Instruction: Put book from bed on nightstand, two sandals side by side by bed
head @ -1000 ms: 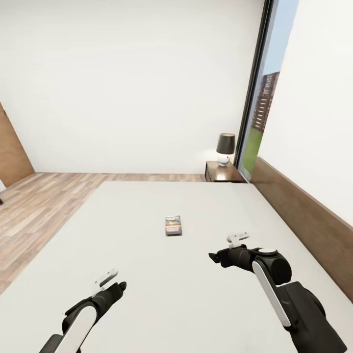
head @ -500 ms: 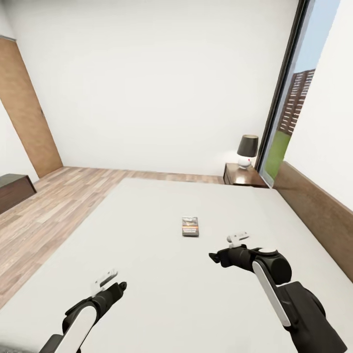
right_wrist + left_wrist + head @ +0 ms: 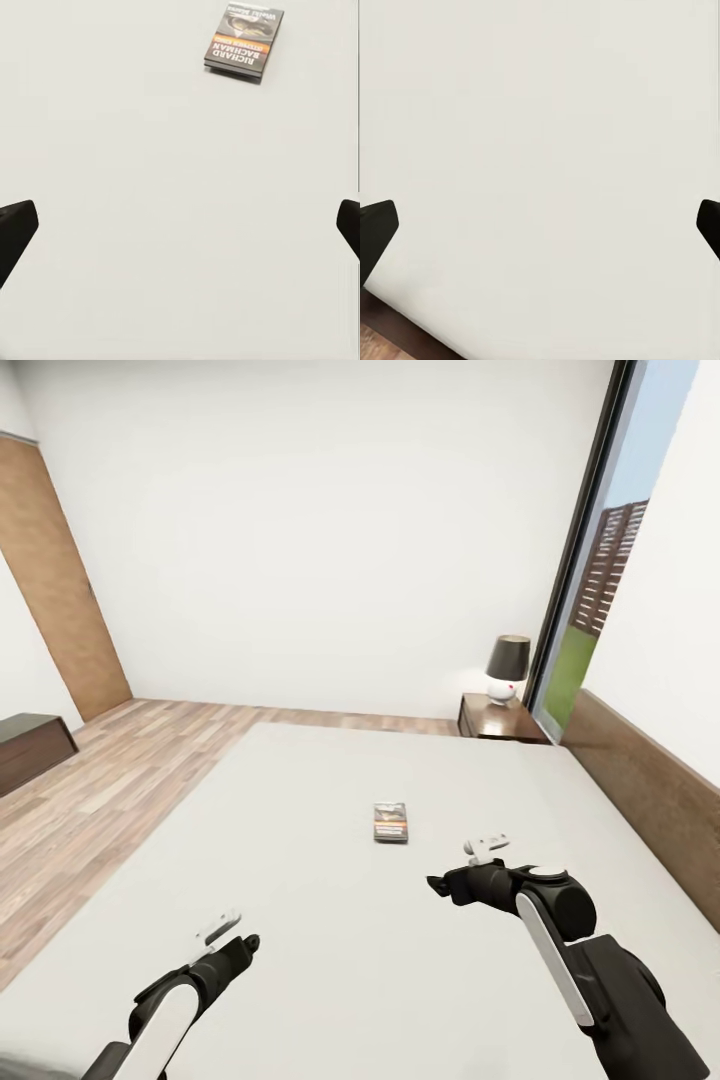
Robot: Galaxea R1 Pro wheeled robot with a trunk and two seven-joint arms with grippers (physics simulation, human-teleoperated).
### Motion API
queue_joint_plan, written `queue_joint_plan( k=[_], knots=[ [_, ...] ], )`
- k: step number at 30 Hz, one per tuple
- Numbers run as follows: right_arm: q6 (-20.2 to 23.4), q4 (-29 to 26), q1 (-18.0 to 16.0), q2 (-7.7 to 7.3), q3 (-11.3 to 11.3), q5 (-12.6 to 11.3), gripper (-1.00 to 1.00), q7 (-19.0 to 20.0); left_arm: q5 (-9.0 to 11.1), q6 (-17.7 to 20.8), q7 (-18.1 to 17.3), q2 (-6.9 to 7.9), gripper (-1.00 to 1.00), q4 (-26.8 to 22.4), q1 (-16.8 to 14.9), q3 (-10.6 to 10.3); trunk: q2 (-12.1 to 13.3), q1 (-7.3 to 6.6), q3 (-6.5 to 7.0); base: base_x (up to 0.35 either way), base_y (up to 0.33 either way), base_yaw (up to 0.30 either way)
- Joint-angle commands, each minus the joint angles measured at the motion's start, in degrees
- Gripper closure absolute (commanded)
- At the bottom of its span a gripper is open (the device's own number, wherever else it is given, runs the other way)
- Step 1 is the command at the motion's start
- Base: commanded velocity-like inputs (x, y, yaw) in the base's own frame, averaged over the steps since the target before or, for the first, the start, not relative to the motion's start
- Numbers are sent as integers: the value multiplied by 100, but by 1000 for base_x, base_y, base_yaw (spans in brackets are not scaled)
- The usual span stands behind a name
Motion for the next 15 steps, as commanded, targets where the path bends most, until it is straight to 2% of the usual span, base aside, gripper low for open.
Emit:
queue_joint_plan(
  k=[1,7,15],
  knots=[
    [23,-4,-6,-4,3,-16,-100,-6,34,6,46,3,-100,-7,-5,-10,-5,1,-7,0,0,-132],
    [23,-4,-9,-3,-4,-16,-100,-5,29,6,46,-3,-100,-8,-4,-10,-5,1,-7,0,0,-182],
    [23,-4,-12,-3,-8,-15,-100,-5,47,6,46,-6,-100,-8,-5,-5,-5,1,-7,0,0,-242]
  ],
)
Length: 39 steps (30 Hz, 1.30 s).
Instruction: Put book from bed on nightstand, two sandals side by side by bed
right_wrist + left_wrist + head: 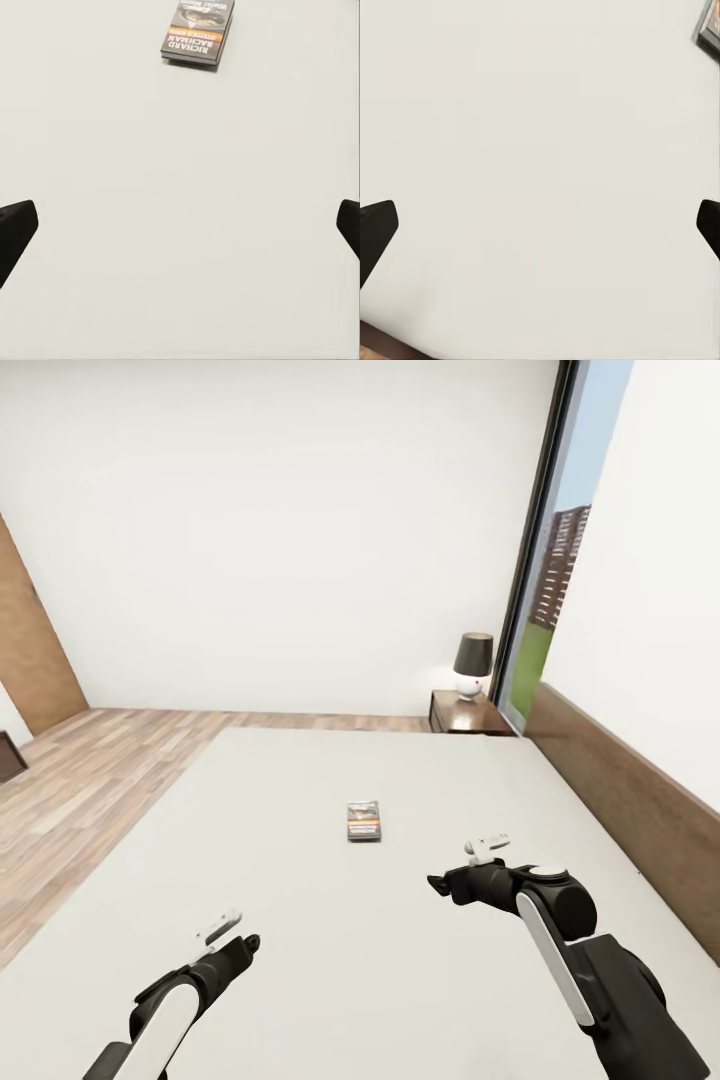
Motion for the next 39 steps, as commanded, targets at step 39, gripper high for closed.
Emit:
queue_joint_plan(
  k=[39],
  knots=[
    [23,-3,35,-10,29,-25,-100,-7,46,-15,41,43,-100,-3,-4,-15,-5,1,-7,24,0,-75]
  ],
)
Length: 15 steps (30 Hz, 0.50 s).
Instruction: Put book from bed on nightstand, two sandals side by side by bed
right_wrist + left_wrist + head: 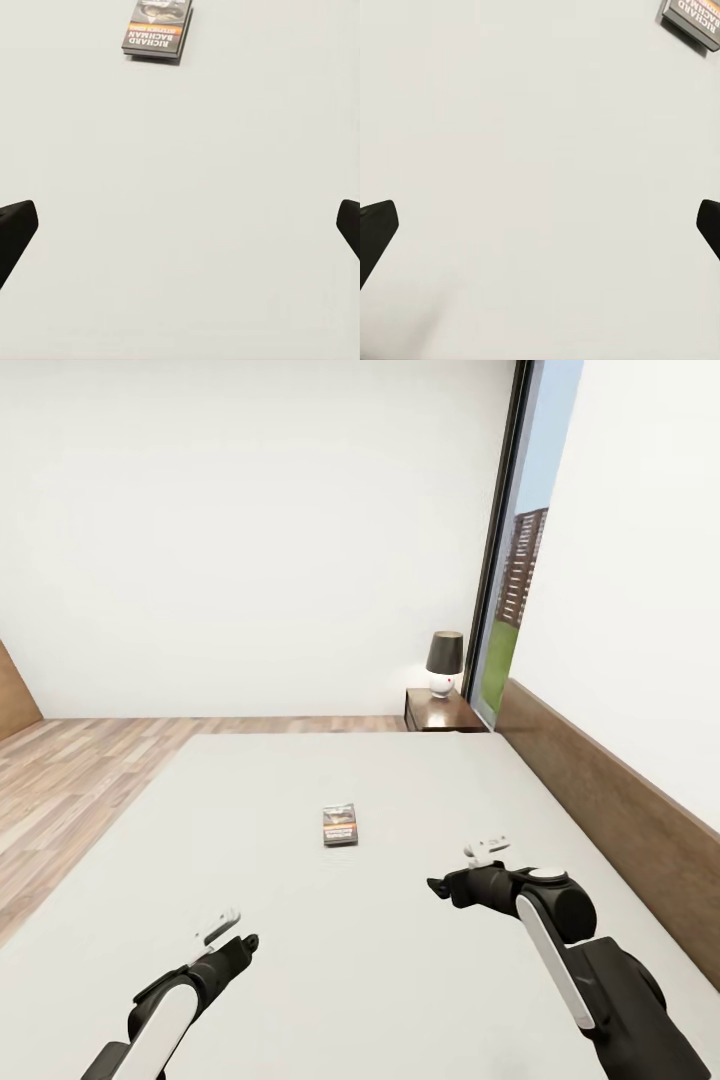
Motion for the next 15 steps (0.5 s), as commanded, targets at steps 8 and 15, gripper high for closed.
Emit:
queue_joint_plan(
  k=[8,15],
  knots=[
    [23,-4,-30,2,7,-17,-100,-5,46,16,43,8,-100,-7,-6,-2,-5,0,-7,1,0,80],
    [23,-4,-36,3,2,-17,-100,-6,43,20,46,7,-100,-9,-5,-6,-5,0,-7,25,0,59]
  ],
)
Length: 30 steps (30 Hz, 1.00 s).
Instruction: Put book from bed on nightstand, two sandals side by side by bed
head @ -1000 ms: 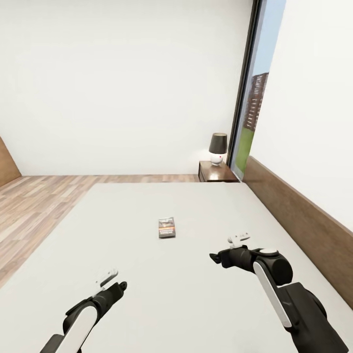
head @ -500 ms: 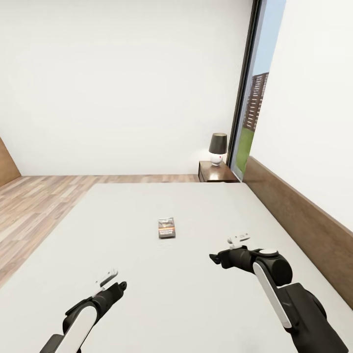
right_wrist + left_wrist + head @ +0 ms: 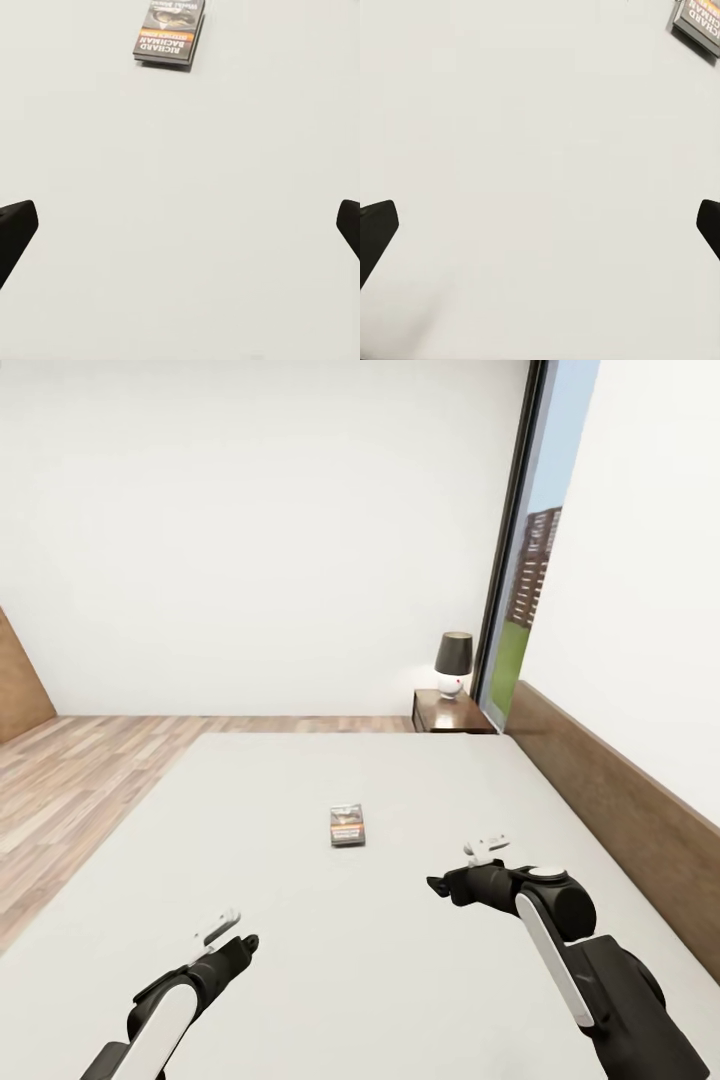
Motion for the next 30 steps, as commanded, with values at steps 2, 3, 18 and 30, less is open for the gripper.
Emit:
queue_joint_plan(
  k=[2,3,18,30],
  knots=[
    [23,-5,-8,-4,1,-18,-100,-7,22,8,50,7,-100,-10,-5,-20,-4,1,-7,138,0,24],
    [23,-5,-8,-4,1,-18,-100,-7,22,8,50,7,-100,-10,-5,-20,-4,1,-7,159,0,21],
    [23,-5,-11,-4,-27,-14,-100,-7,-8,13,53,-28,-100,-15,-5,-41,-4,1,-7,69,0,6],
    [23,-5,4,-11,-34,-12,-100,-7,30,32,53,-24,-100,-22,-15,-24,-4,1,-7,3,0,0]
  ],
)
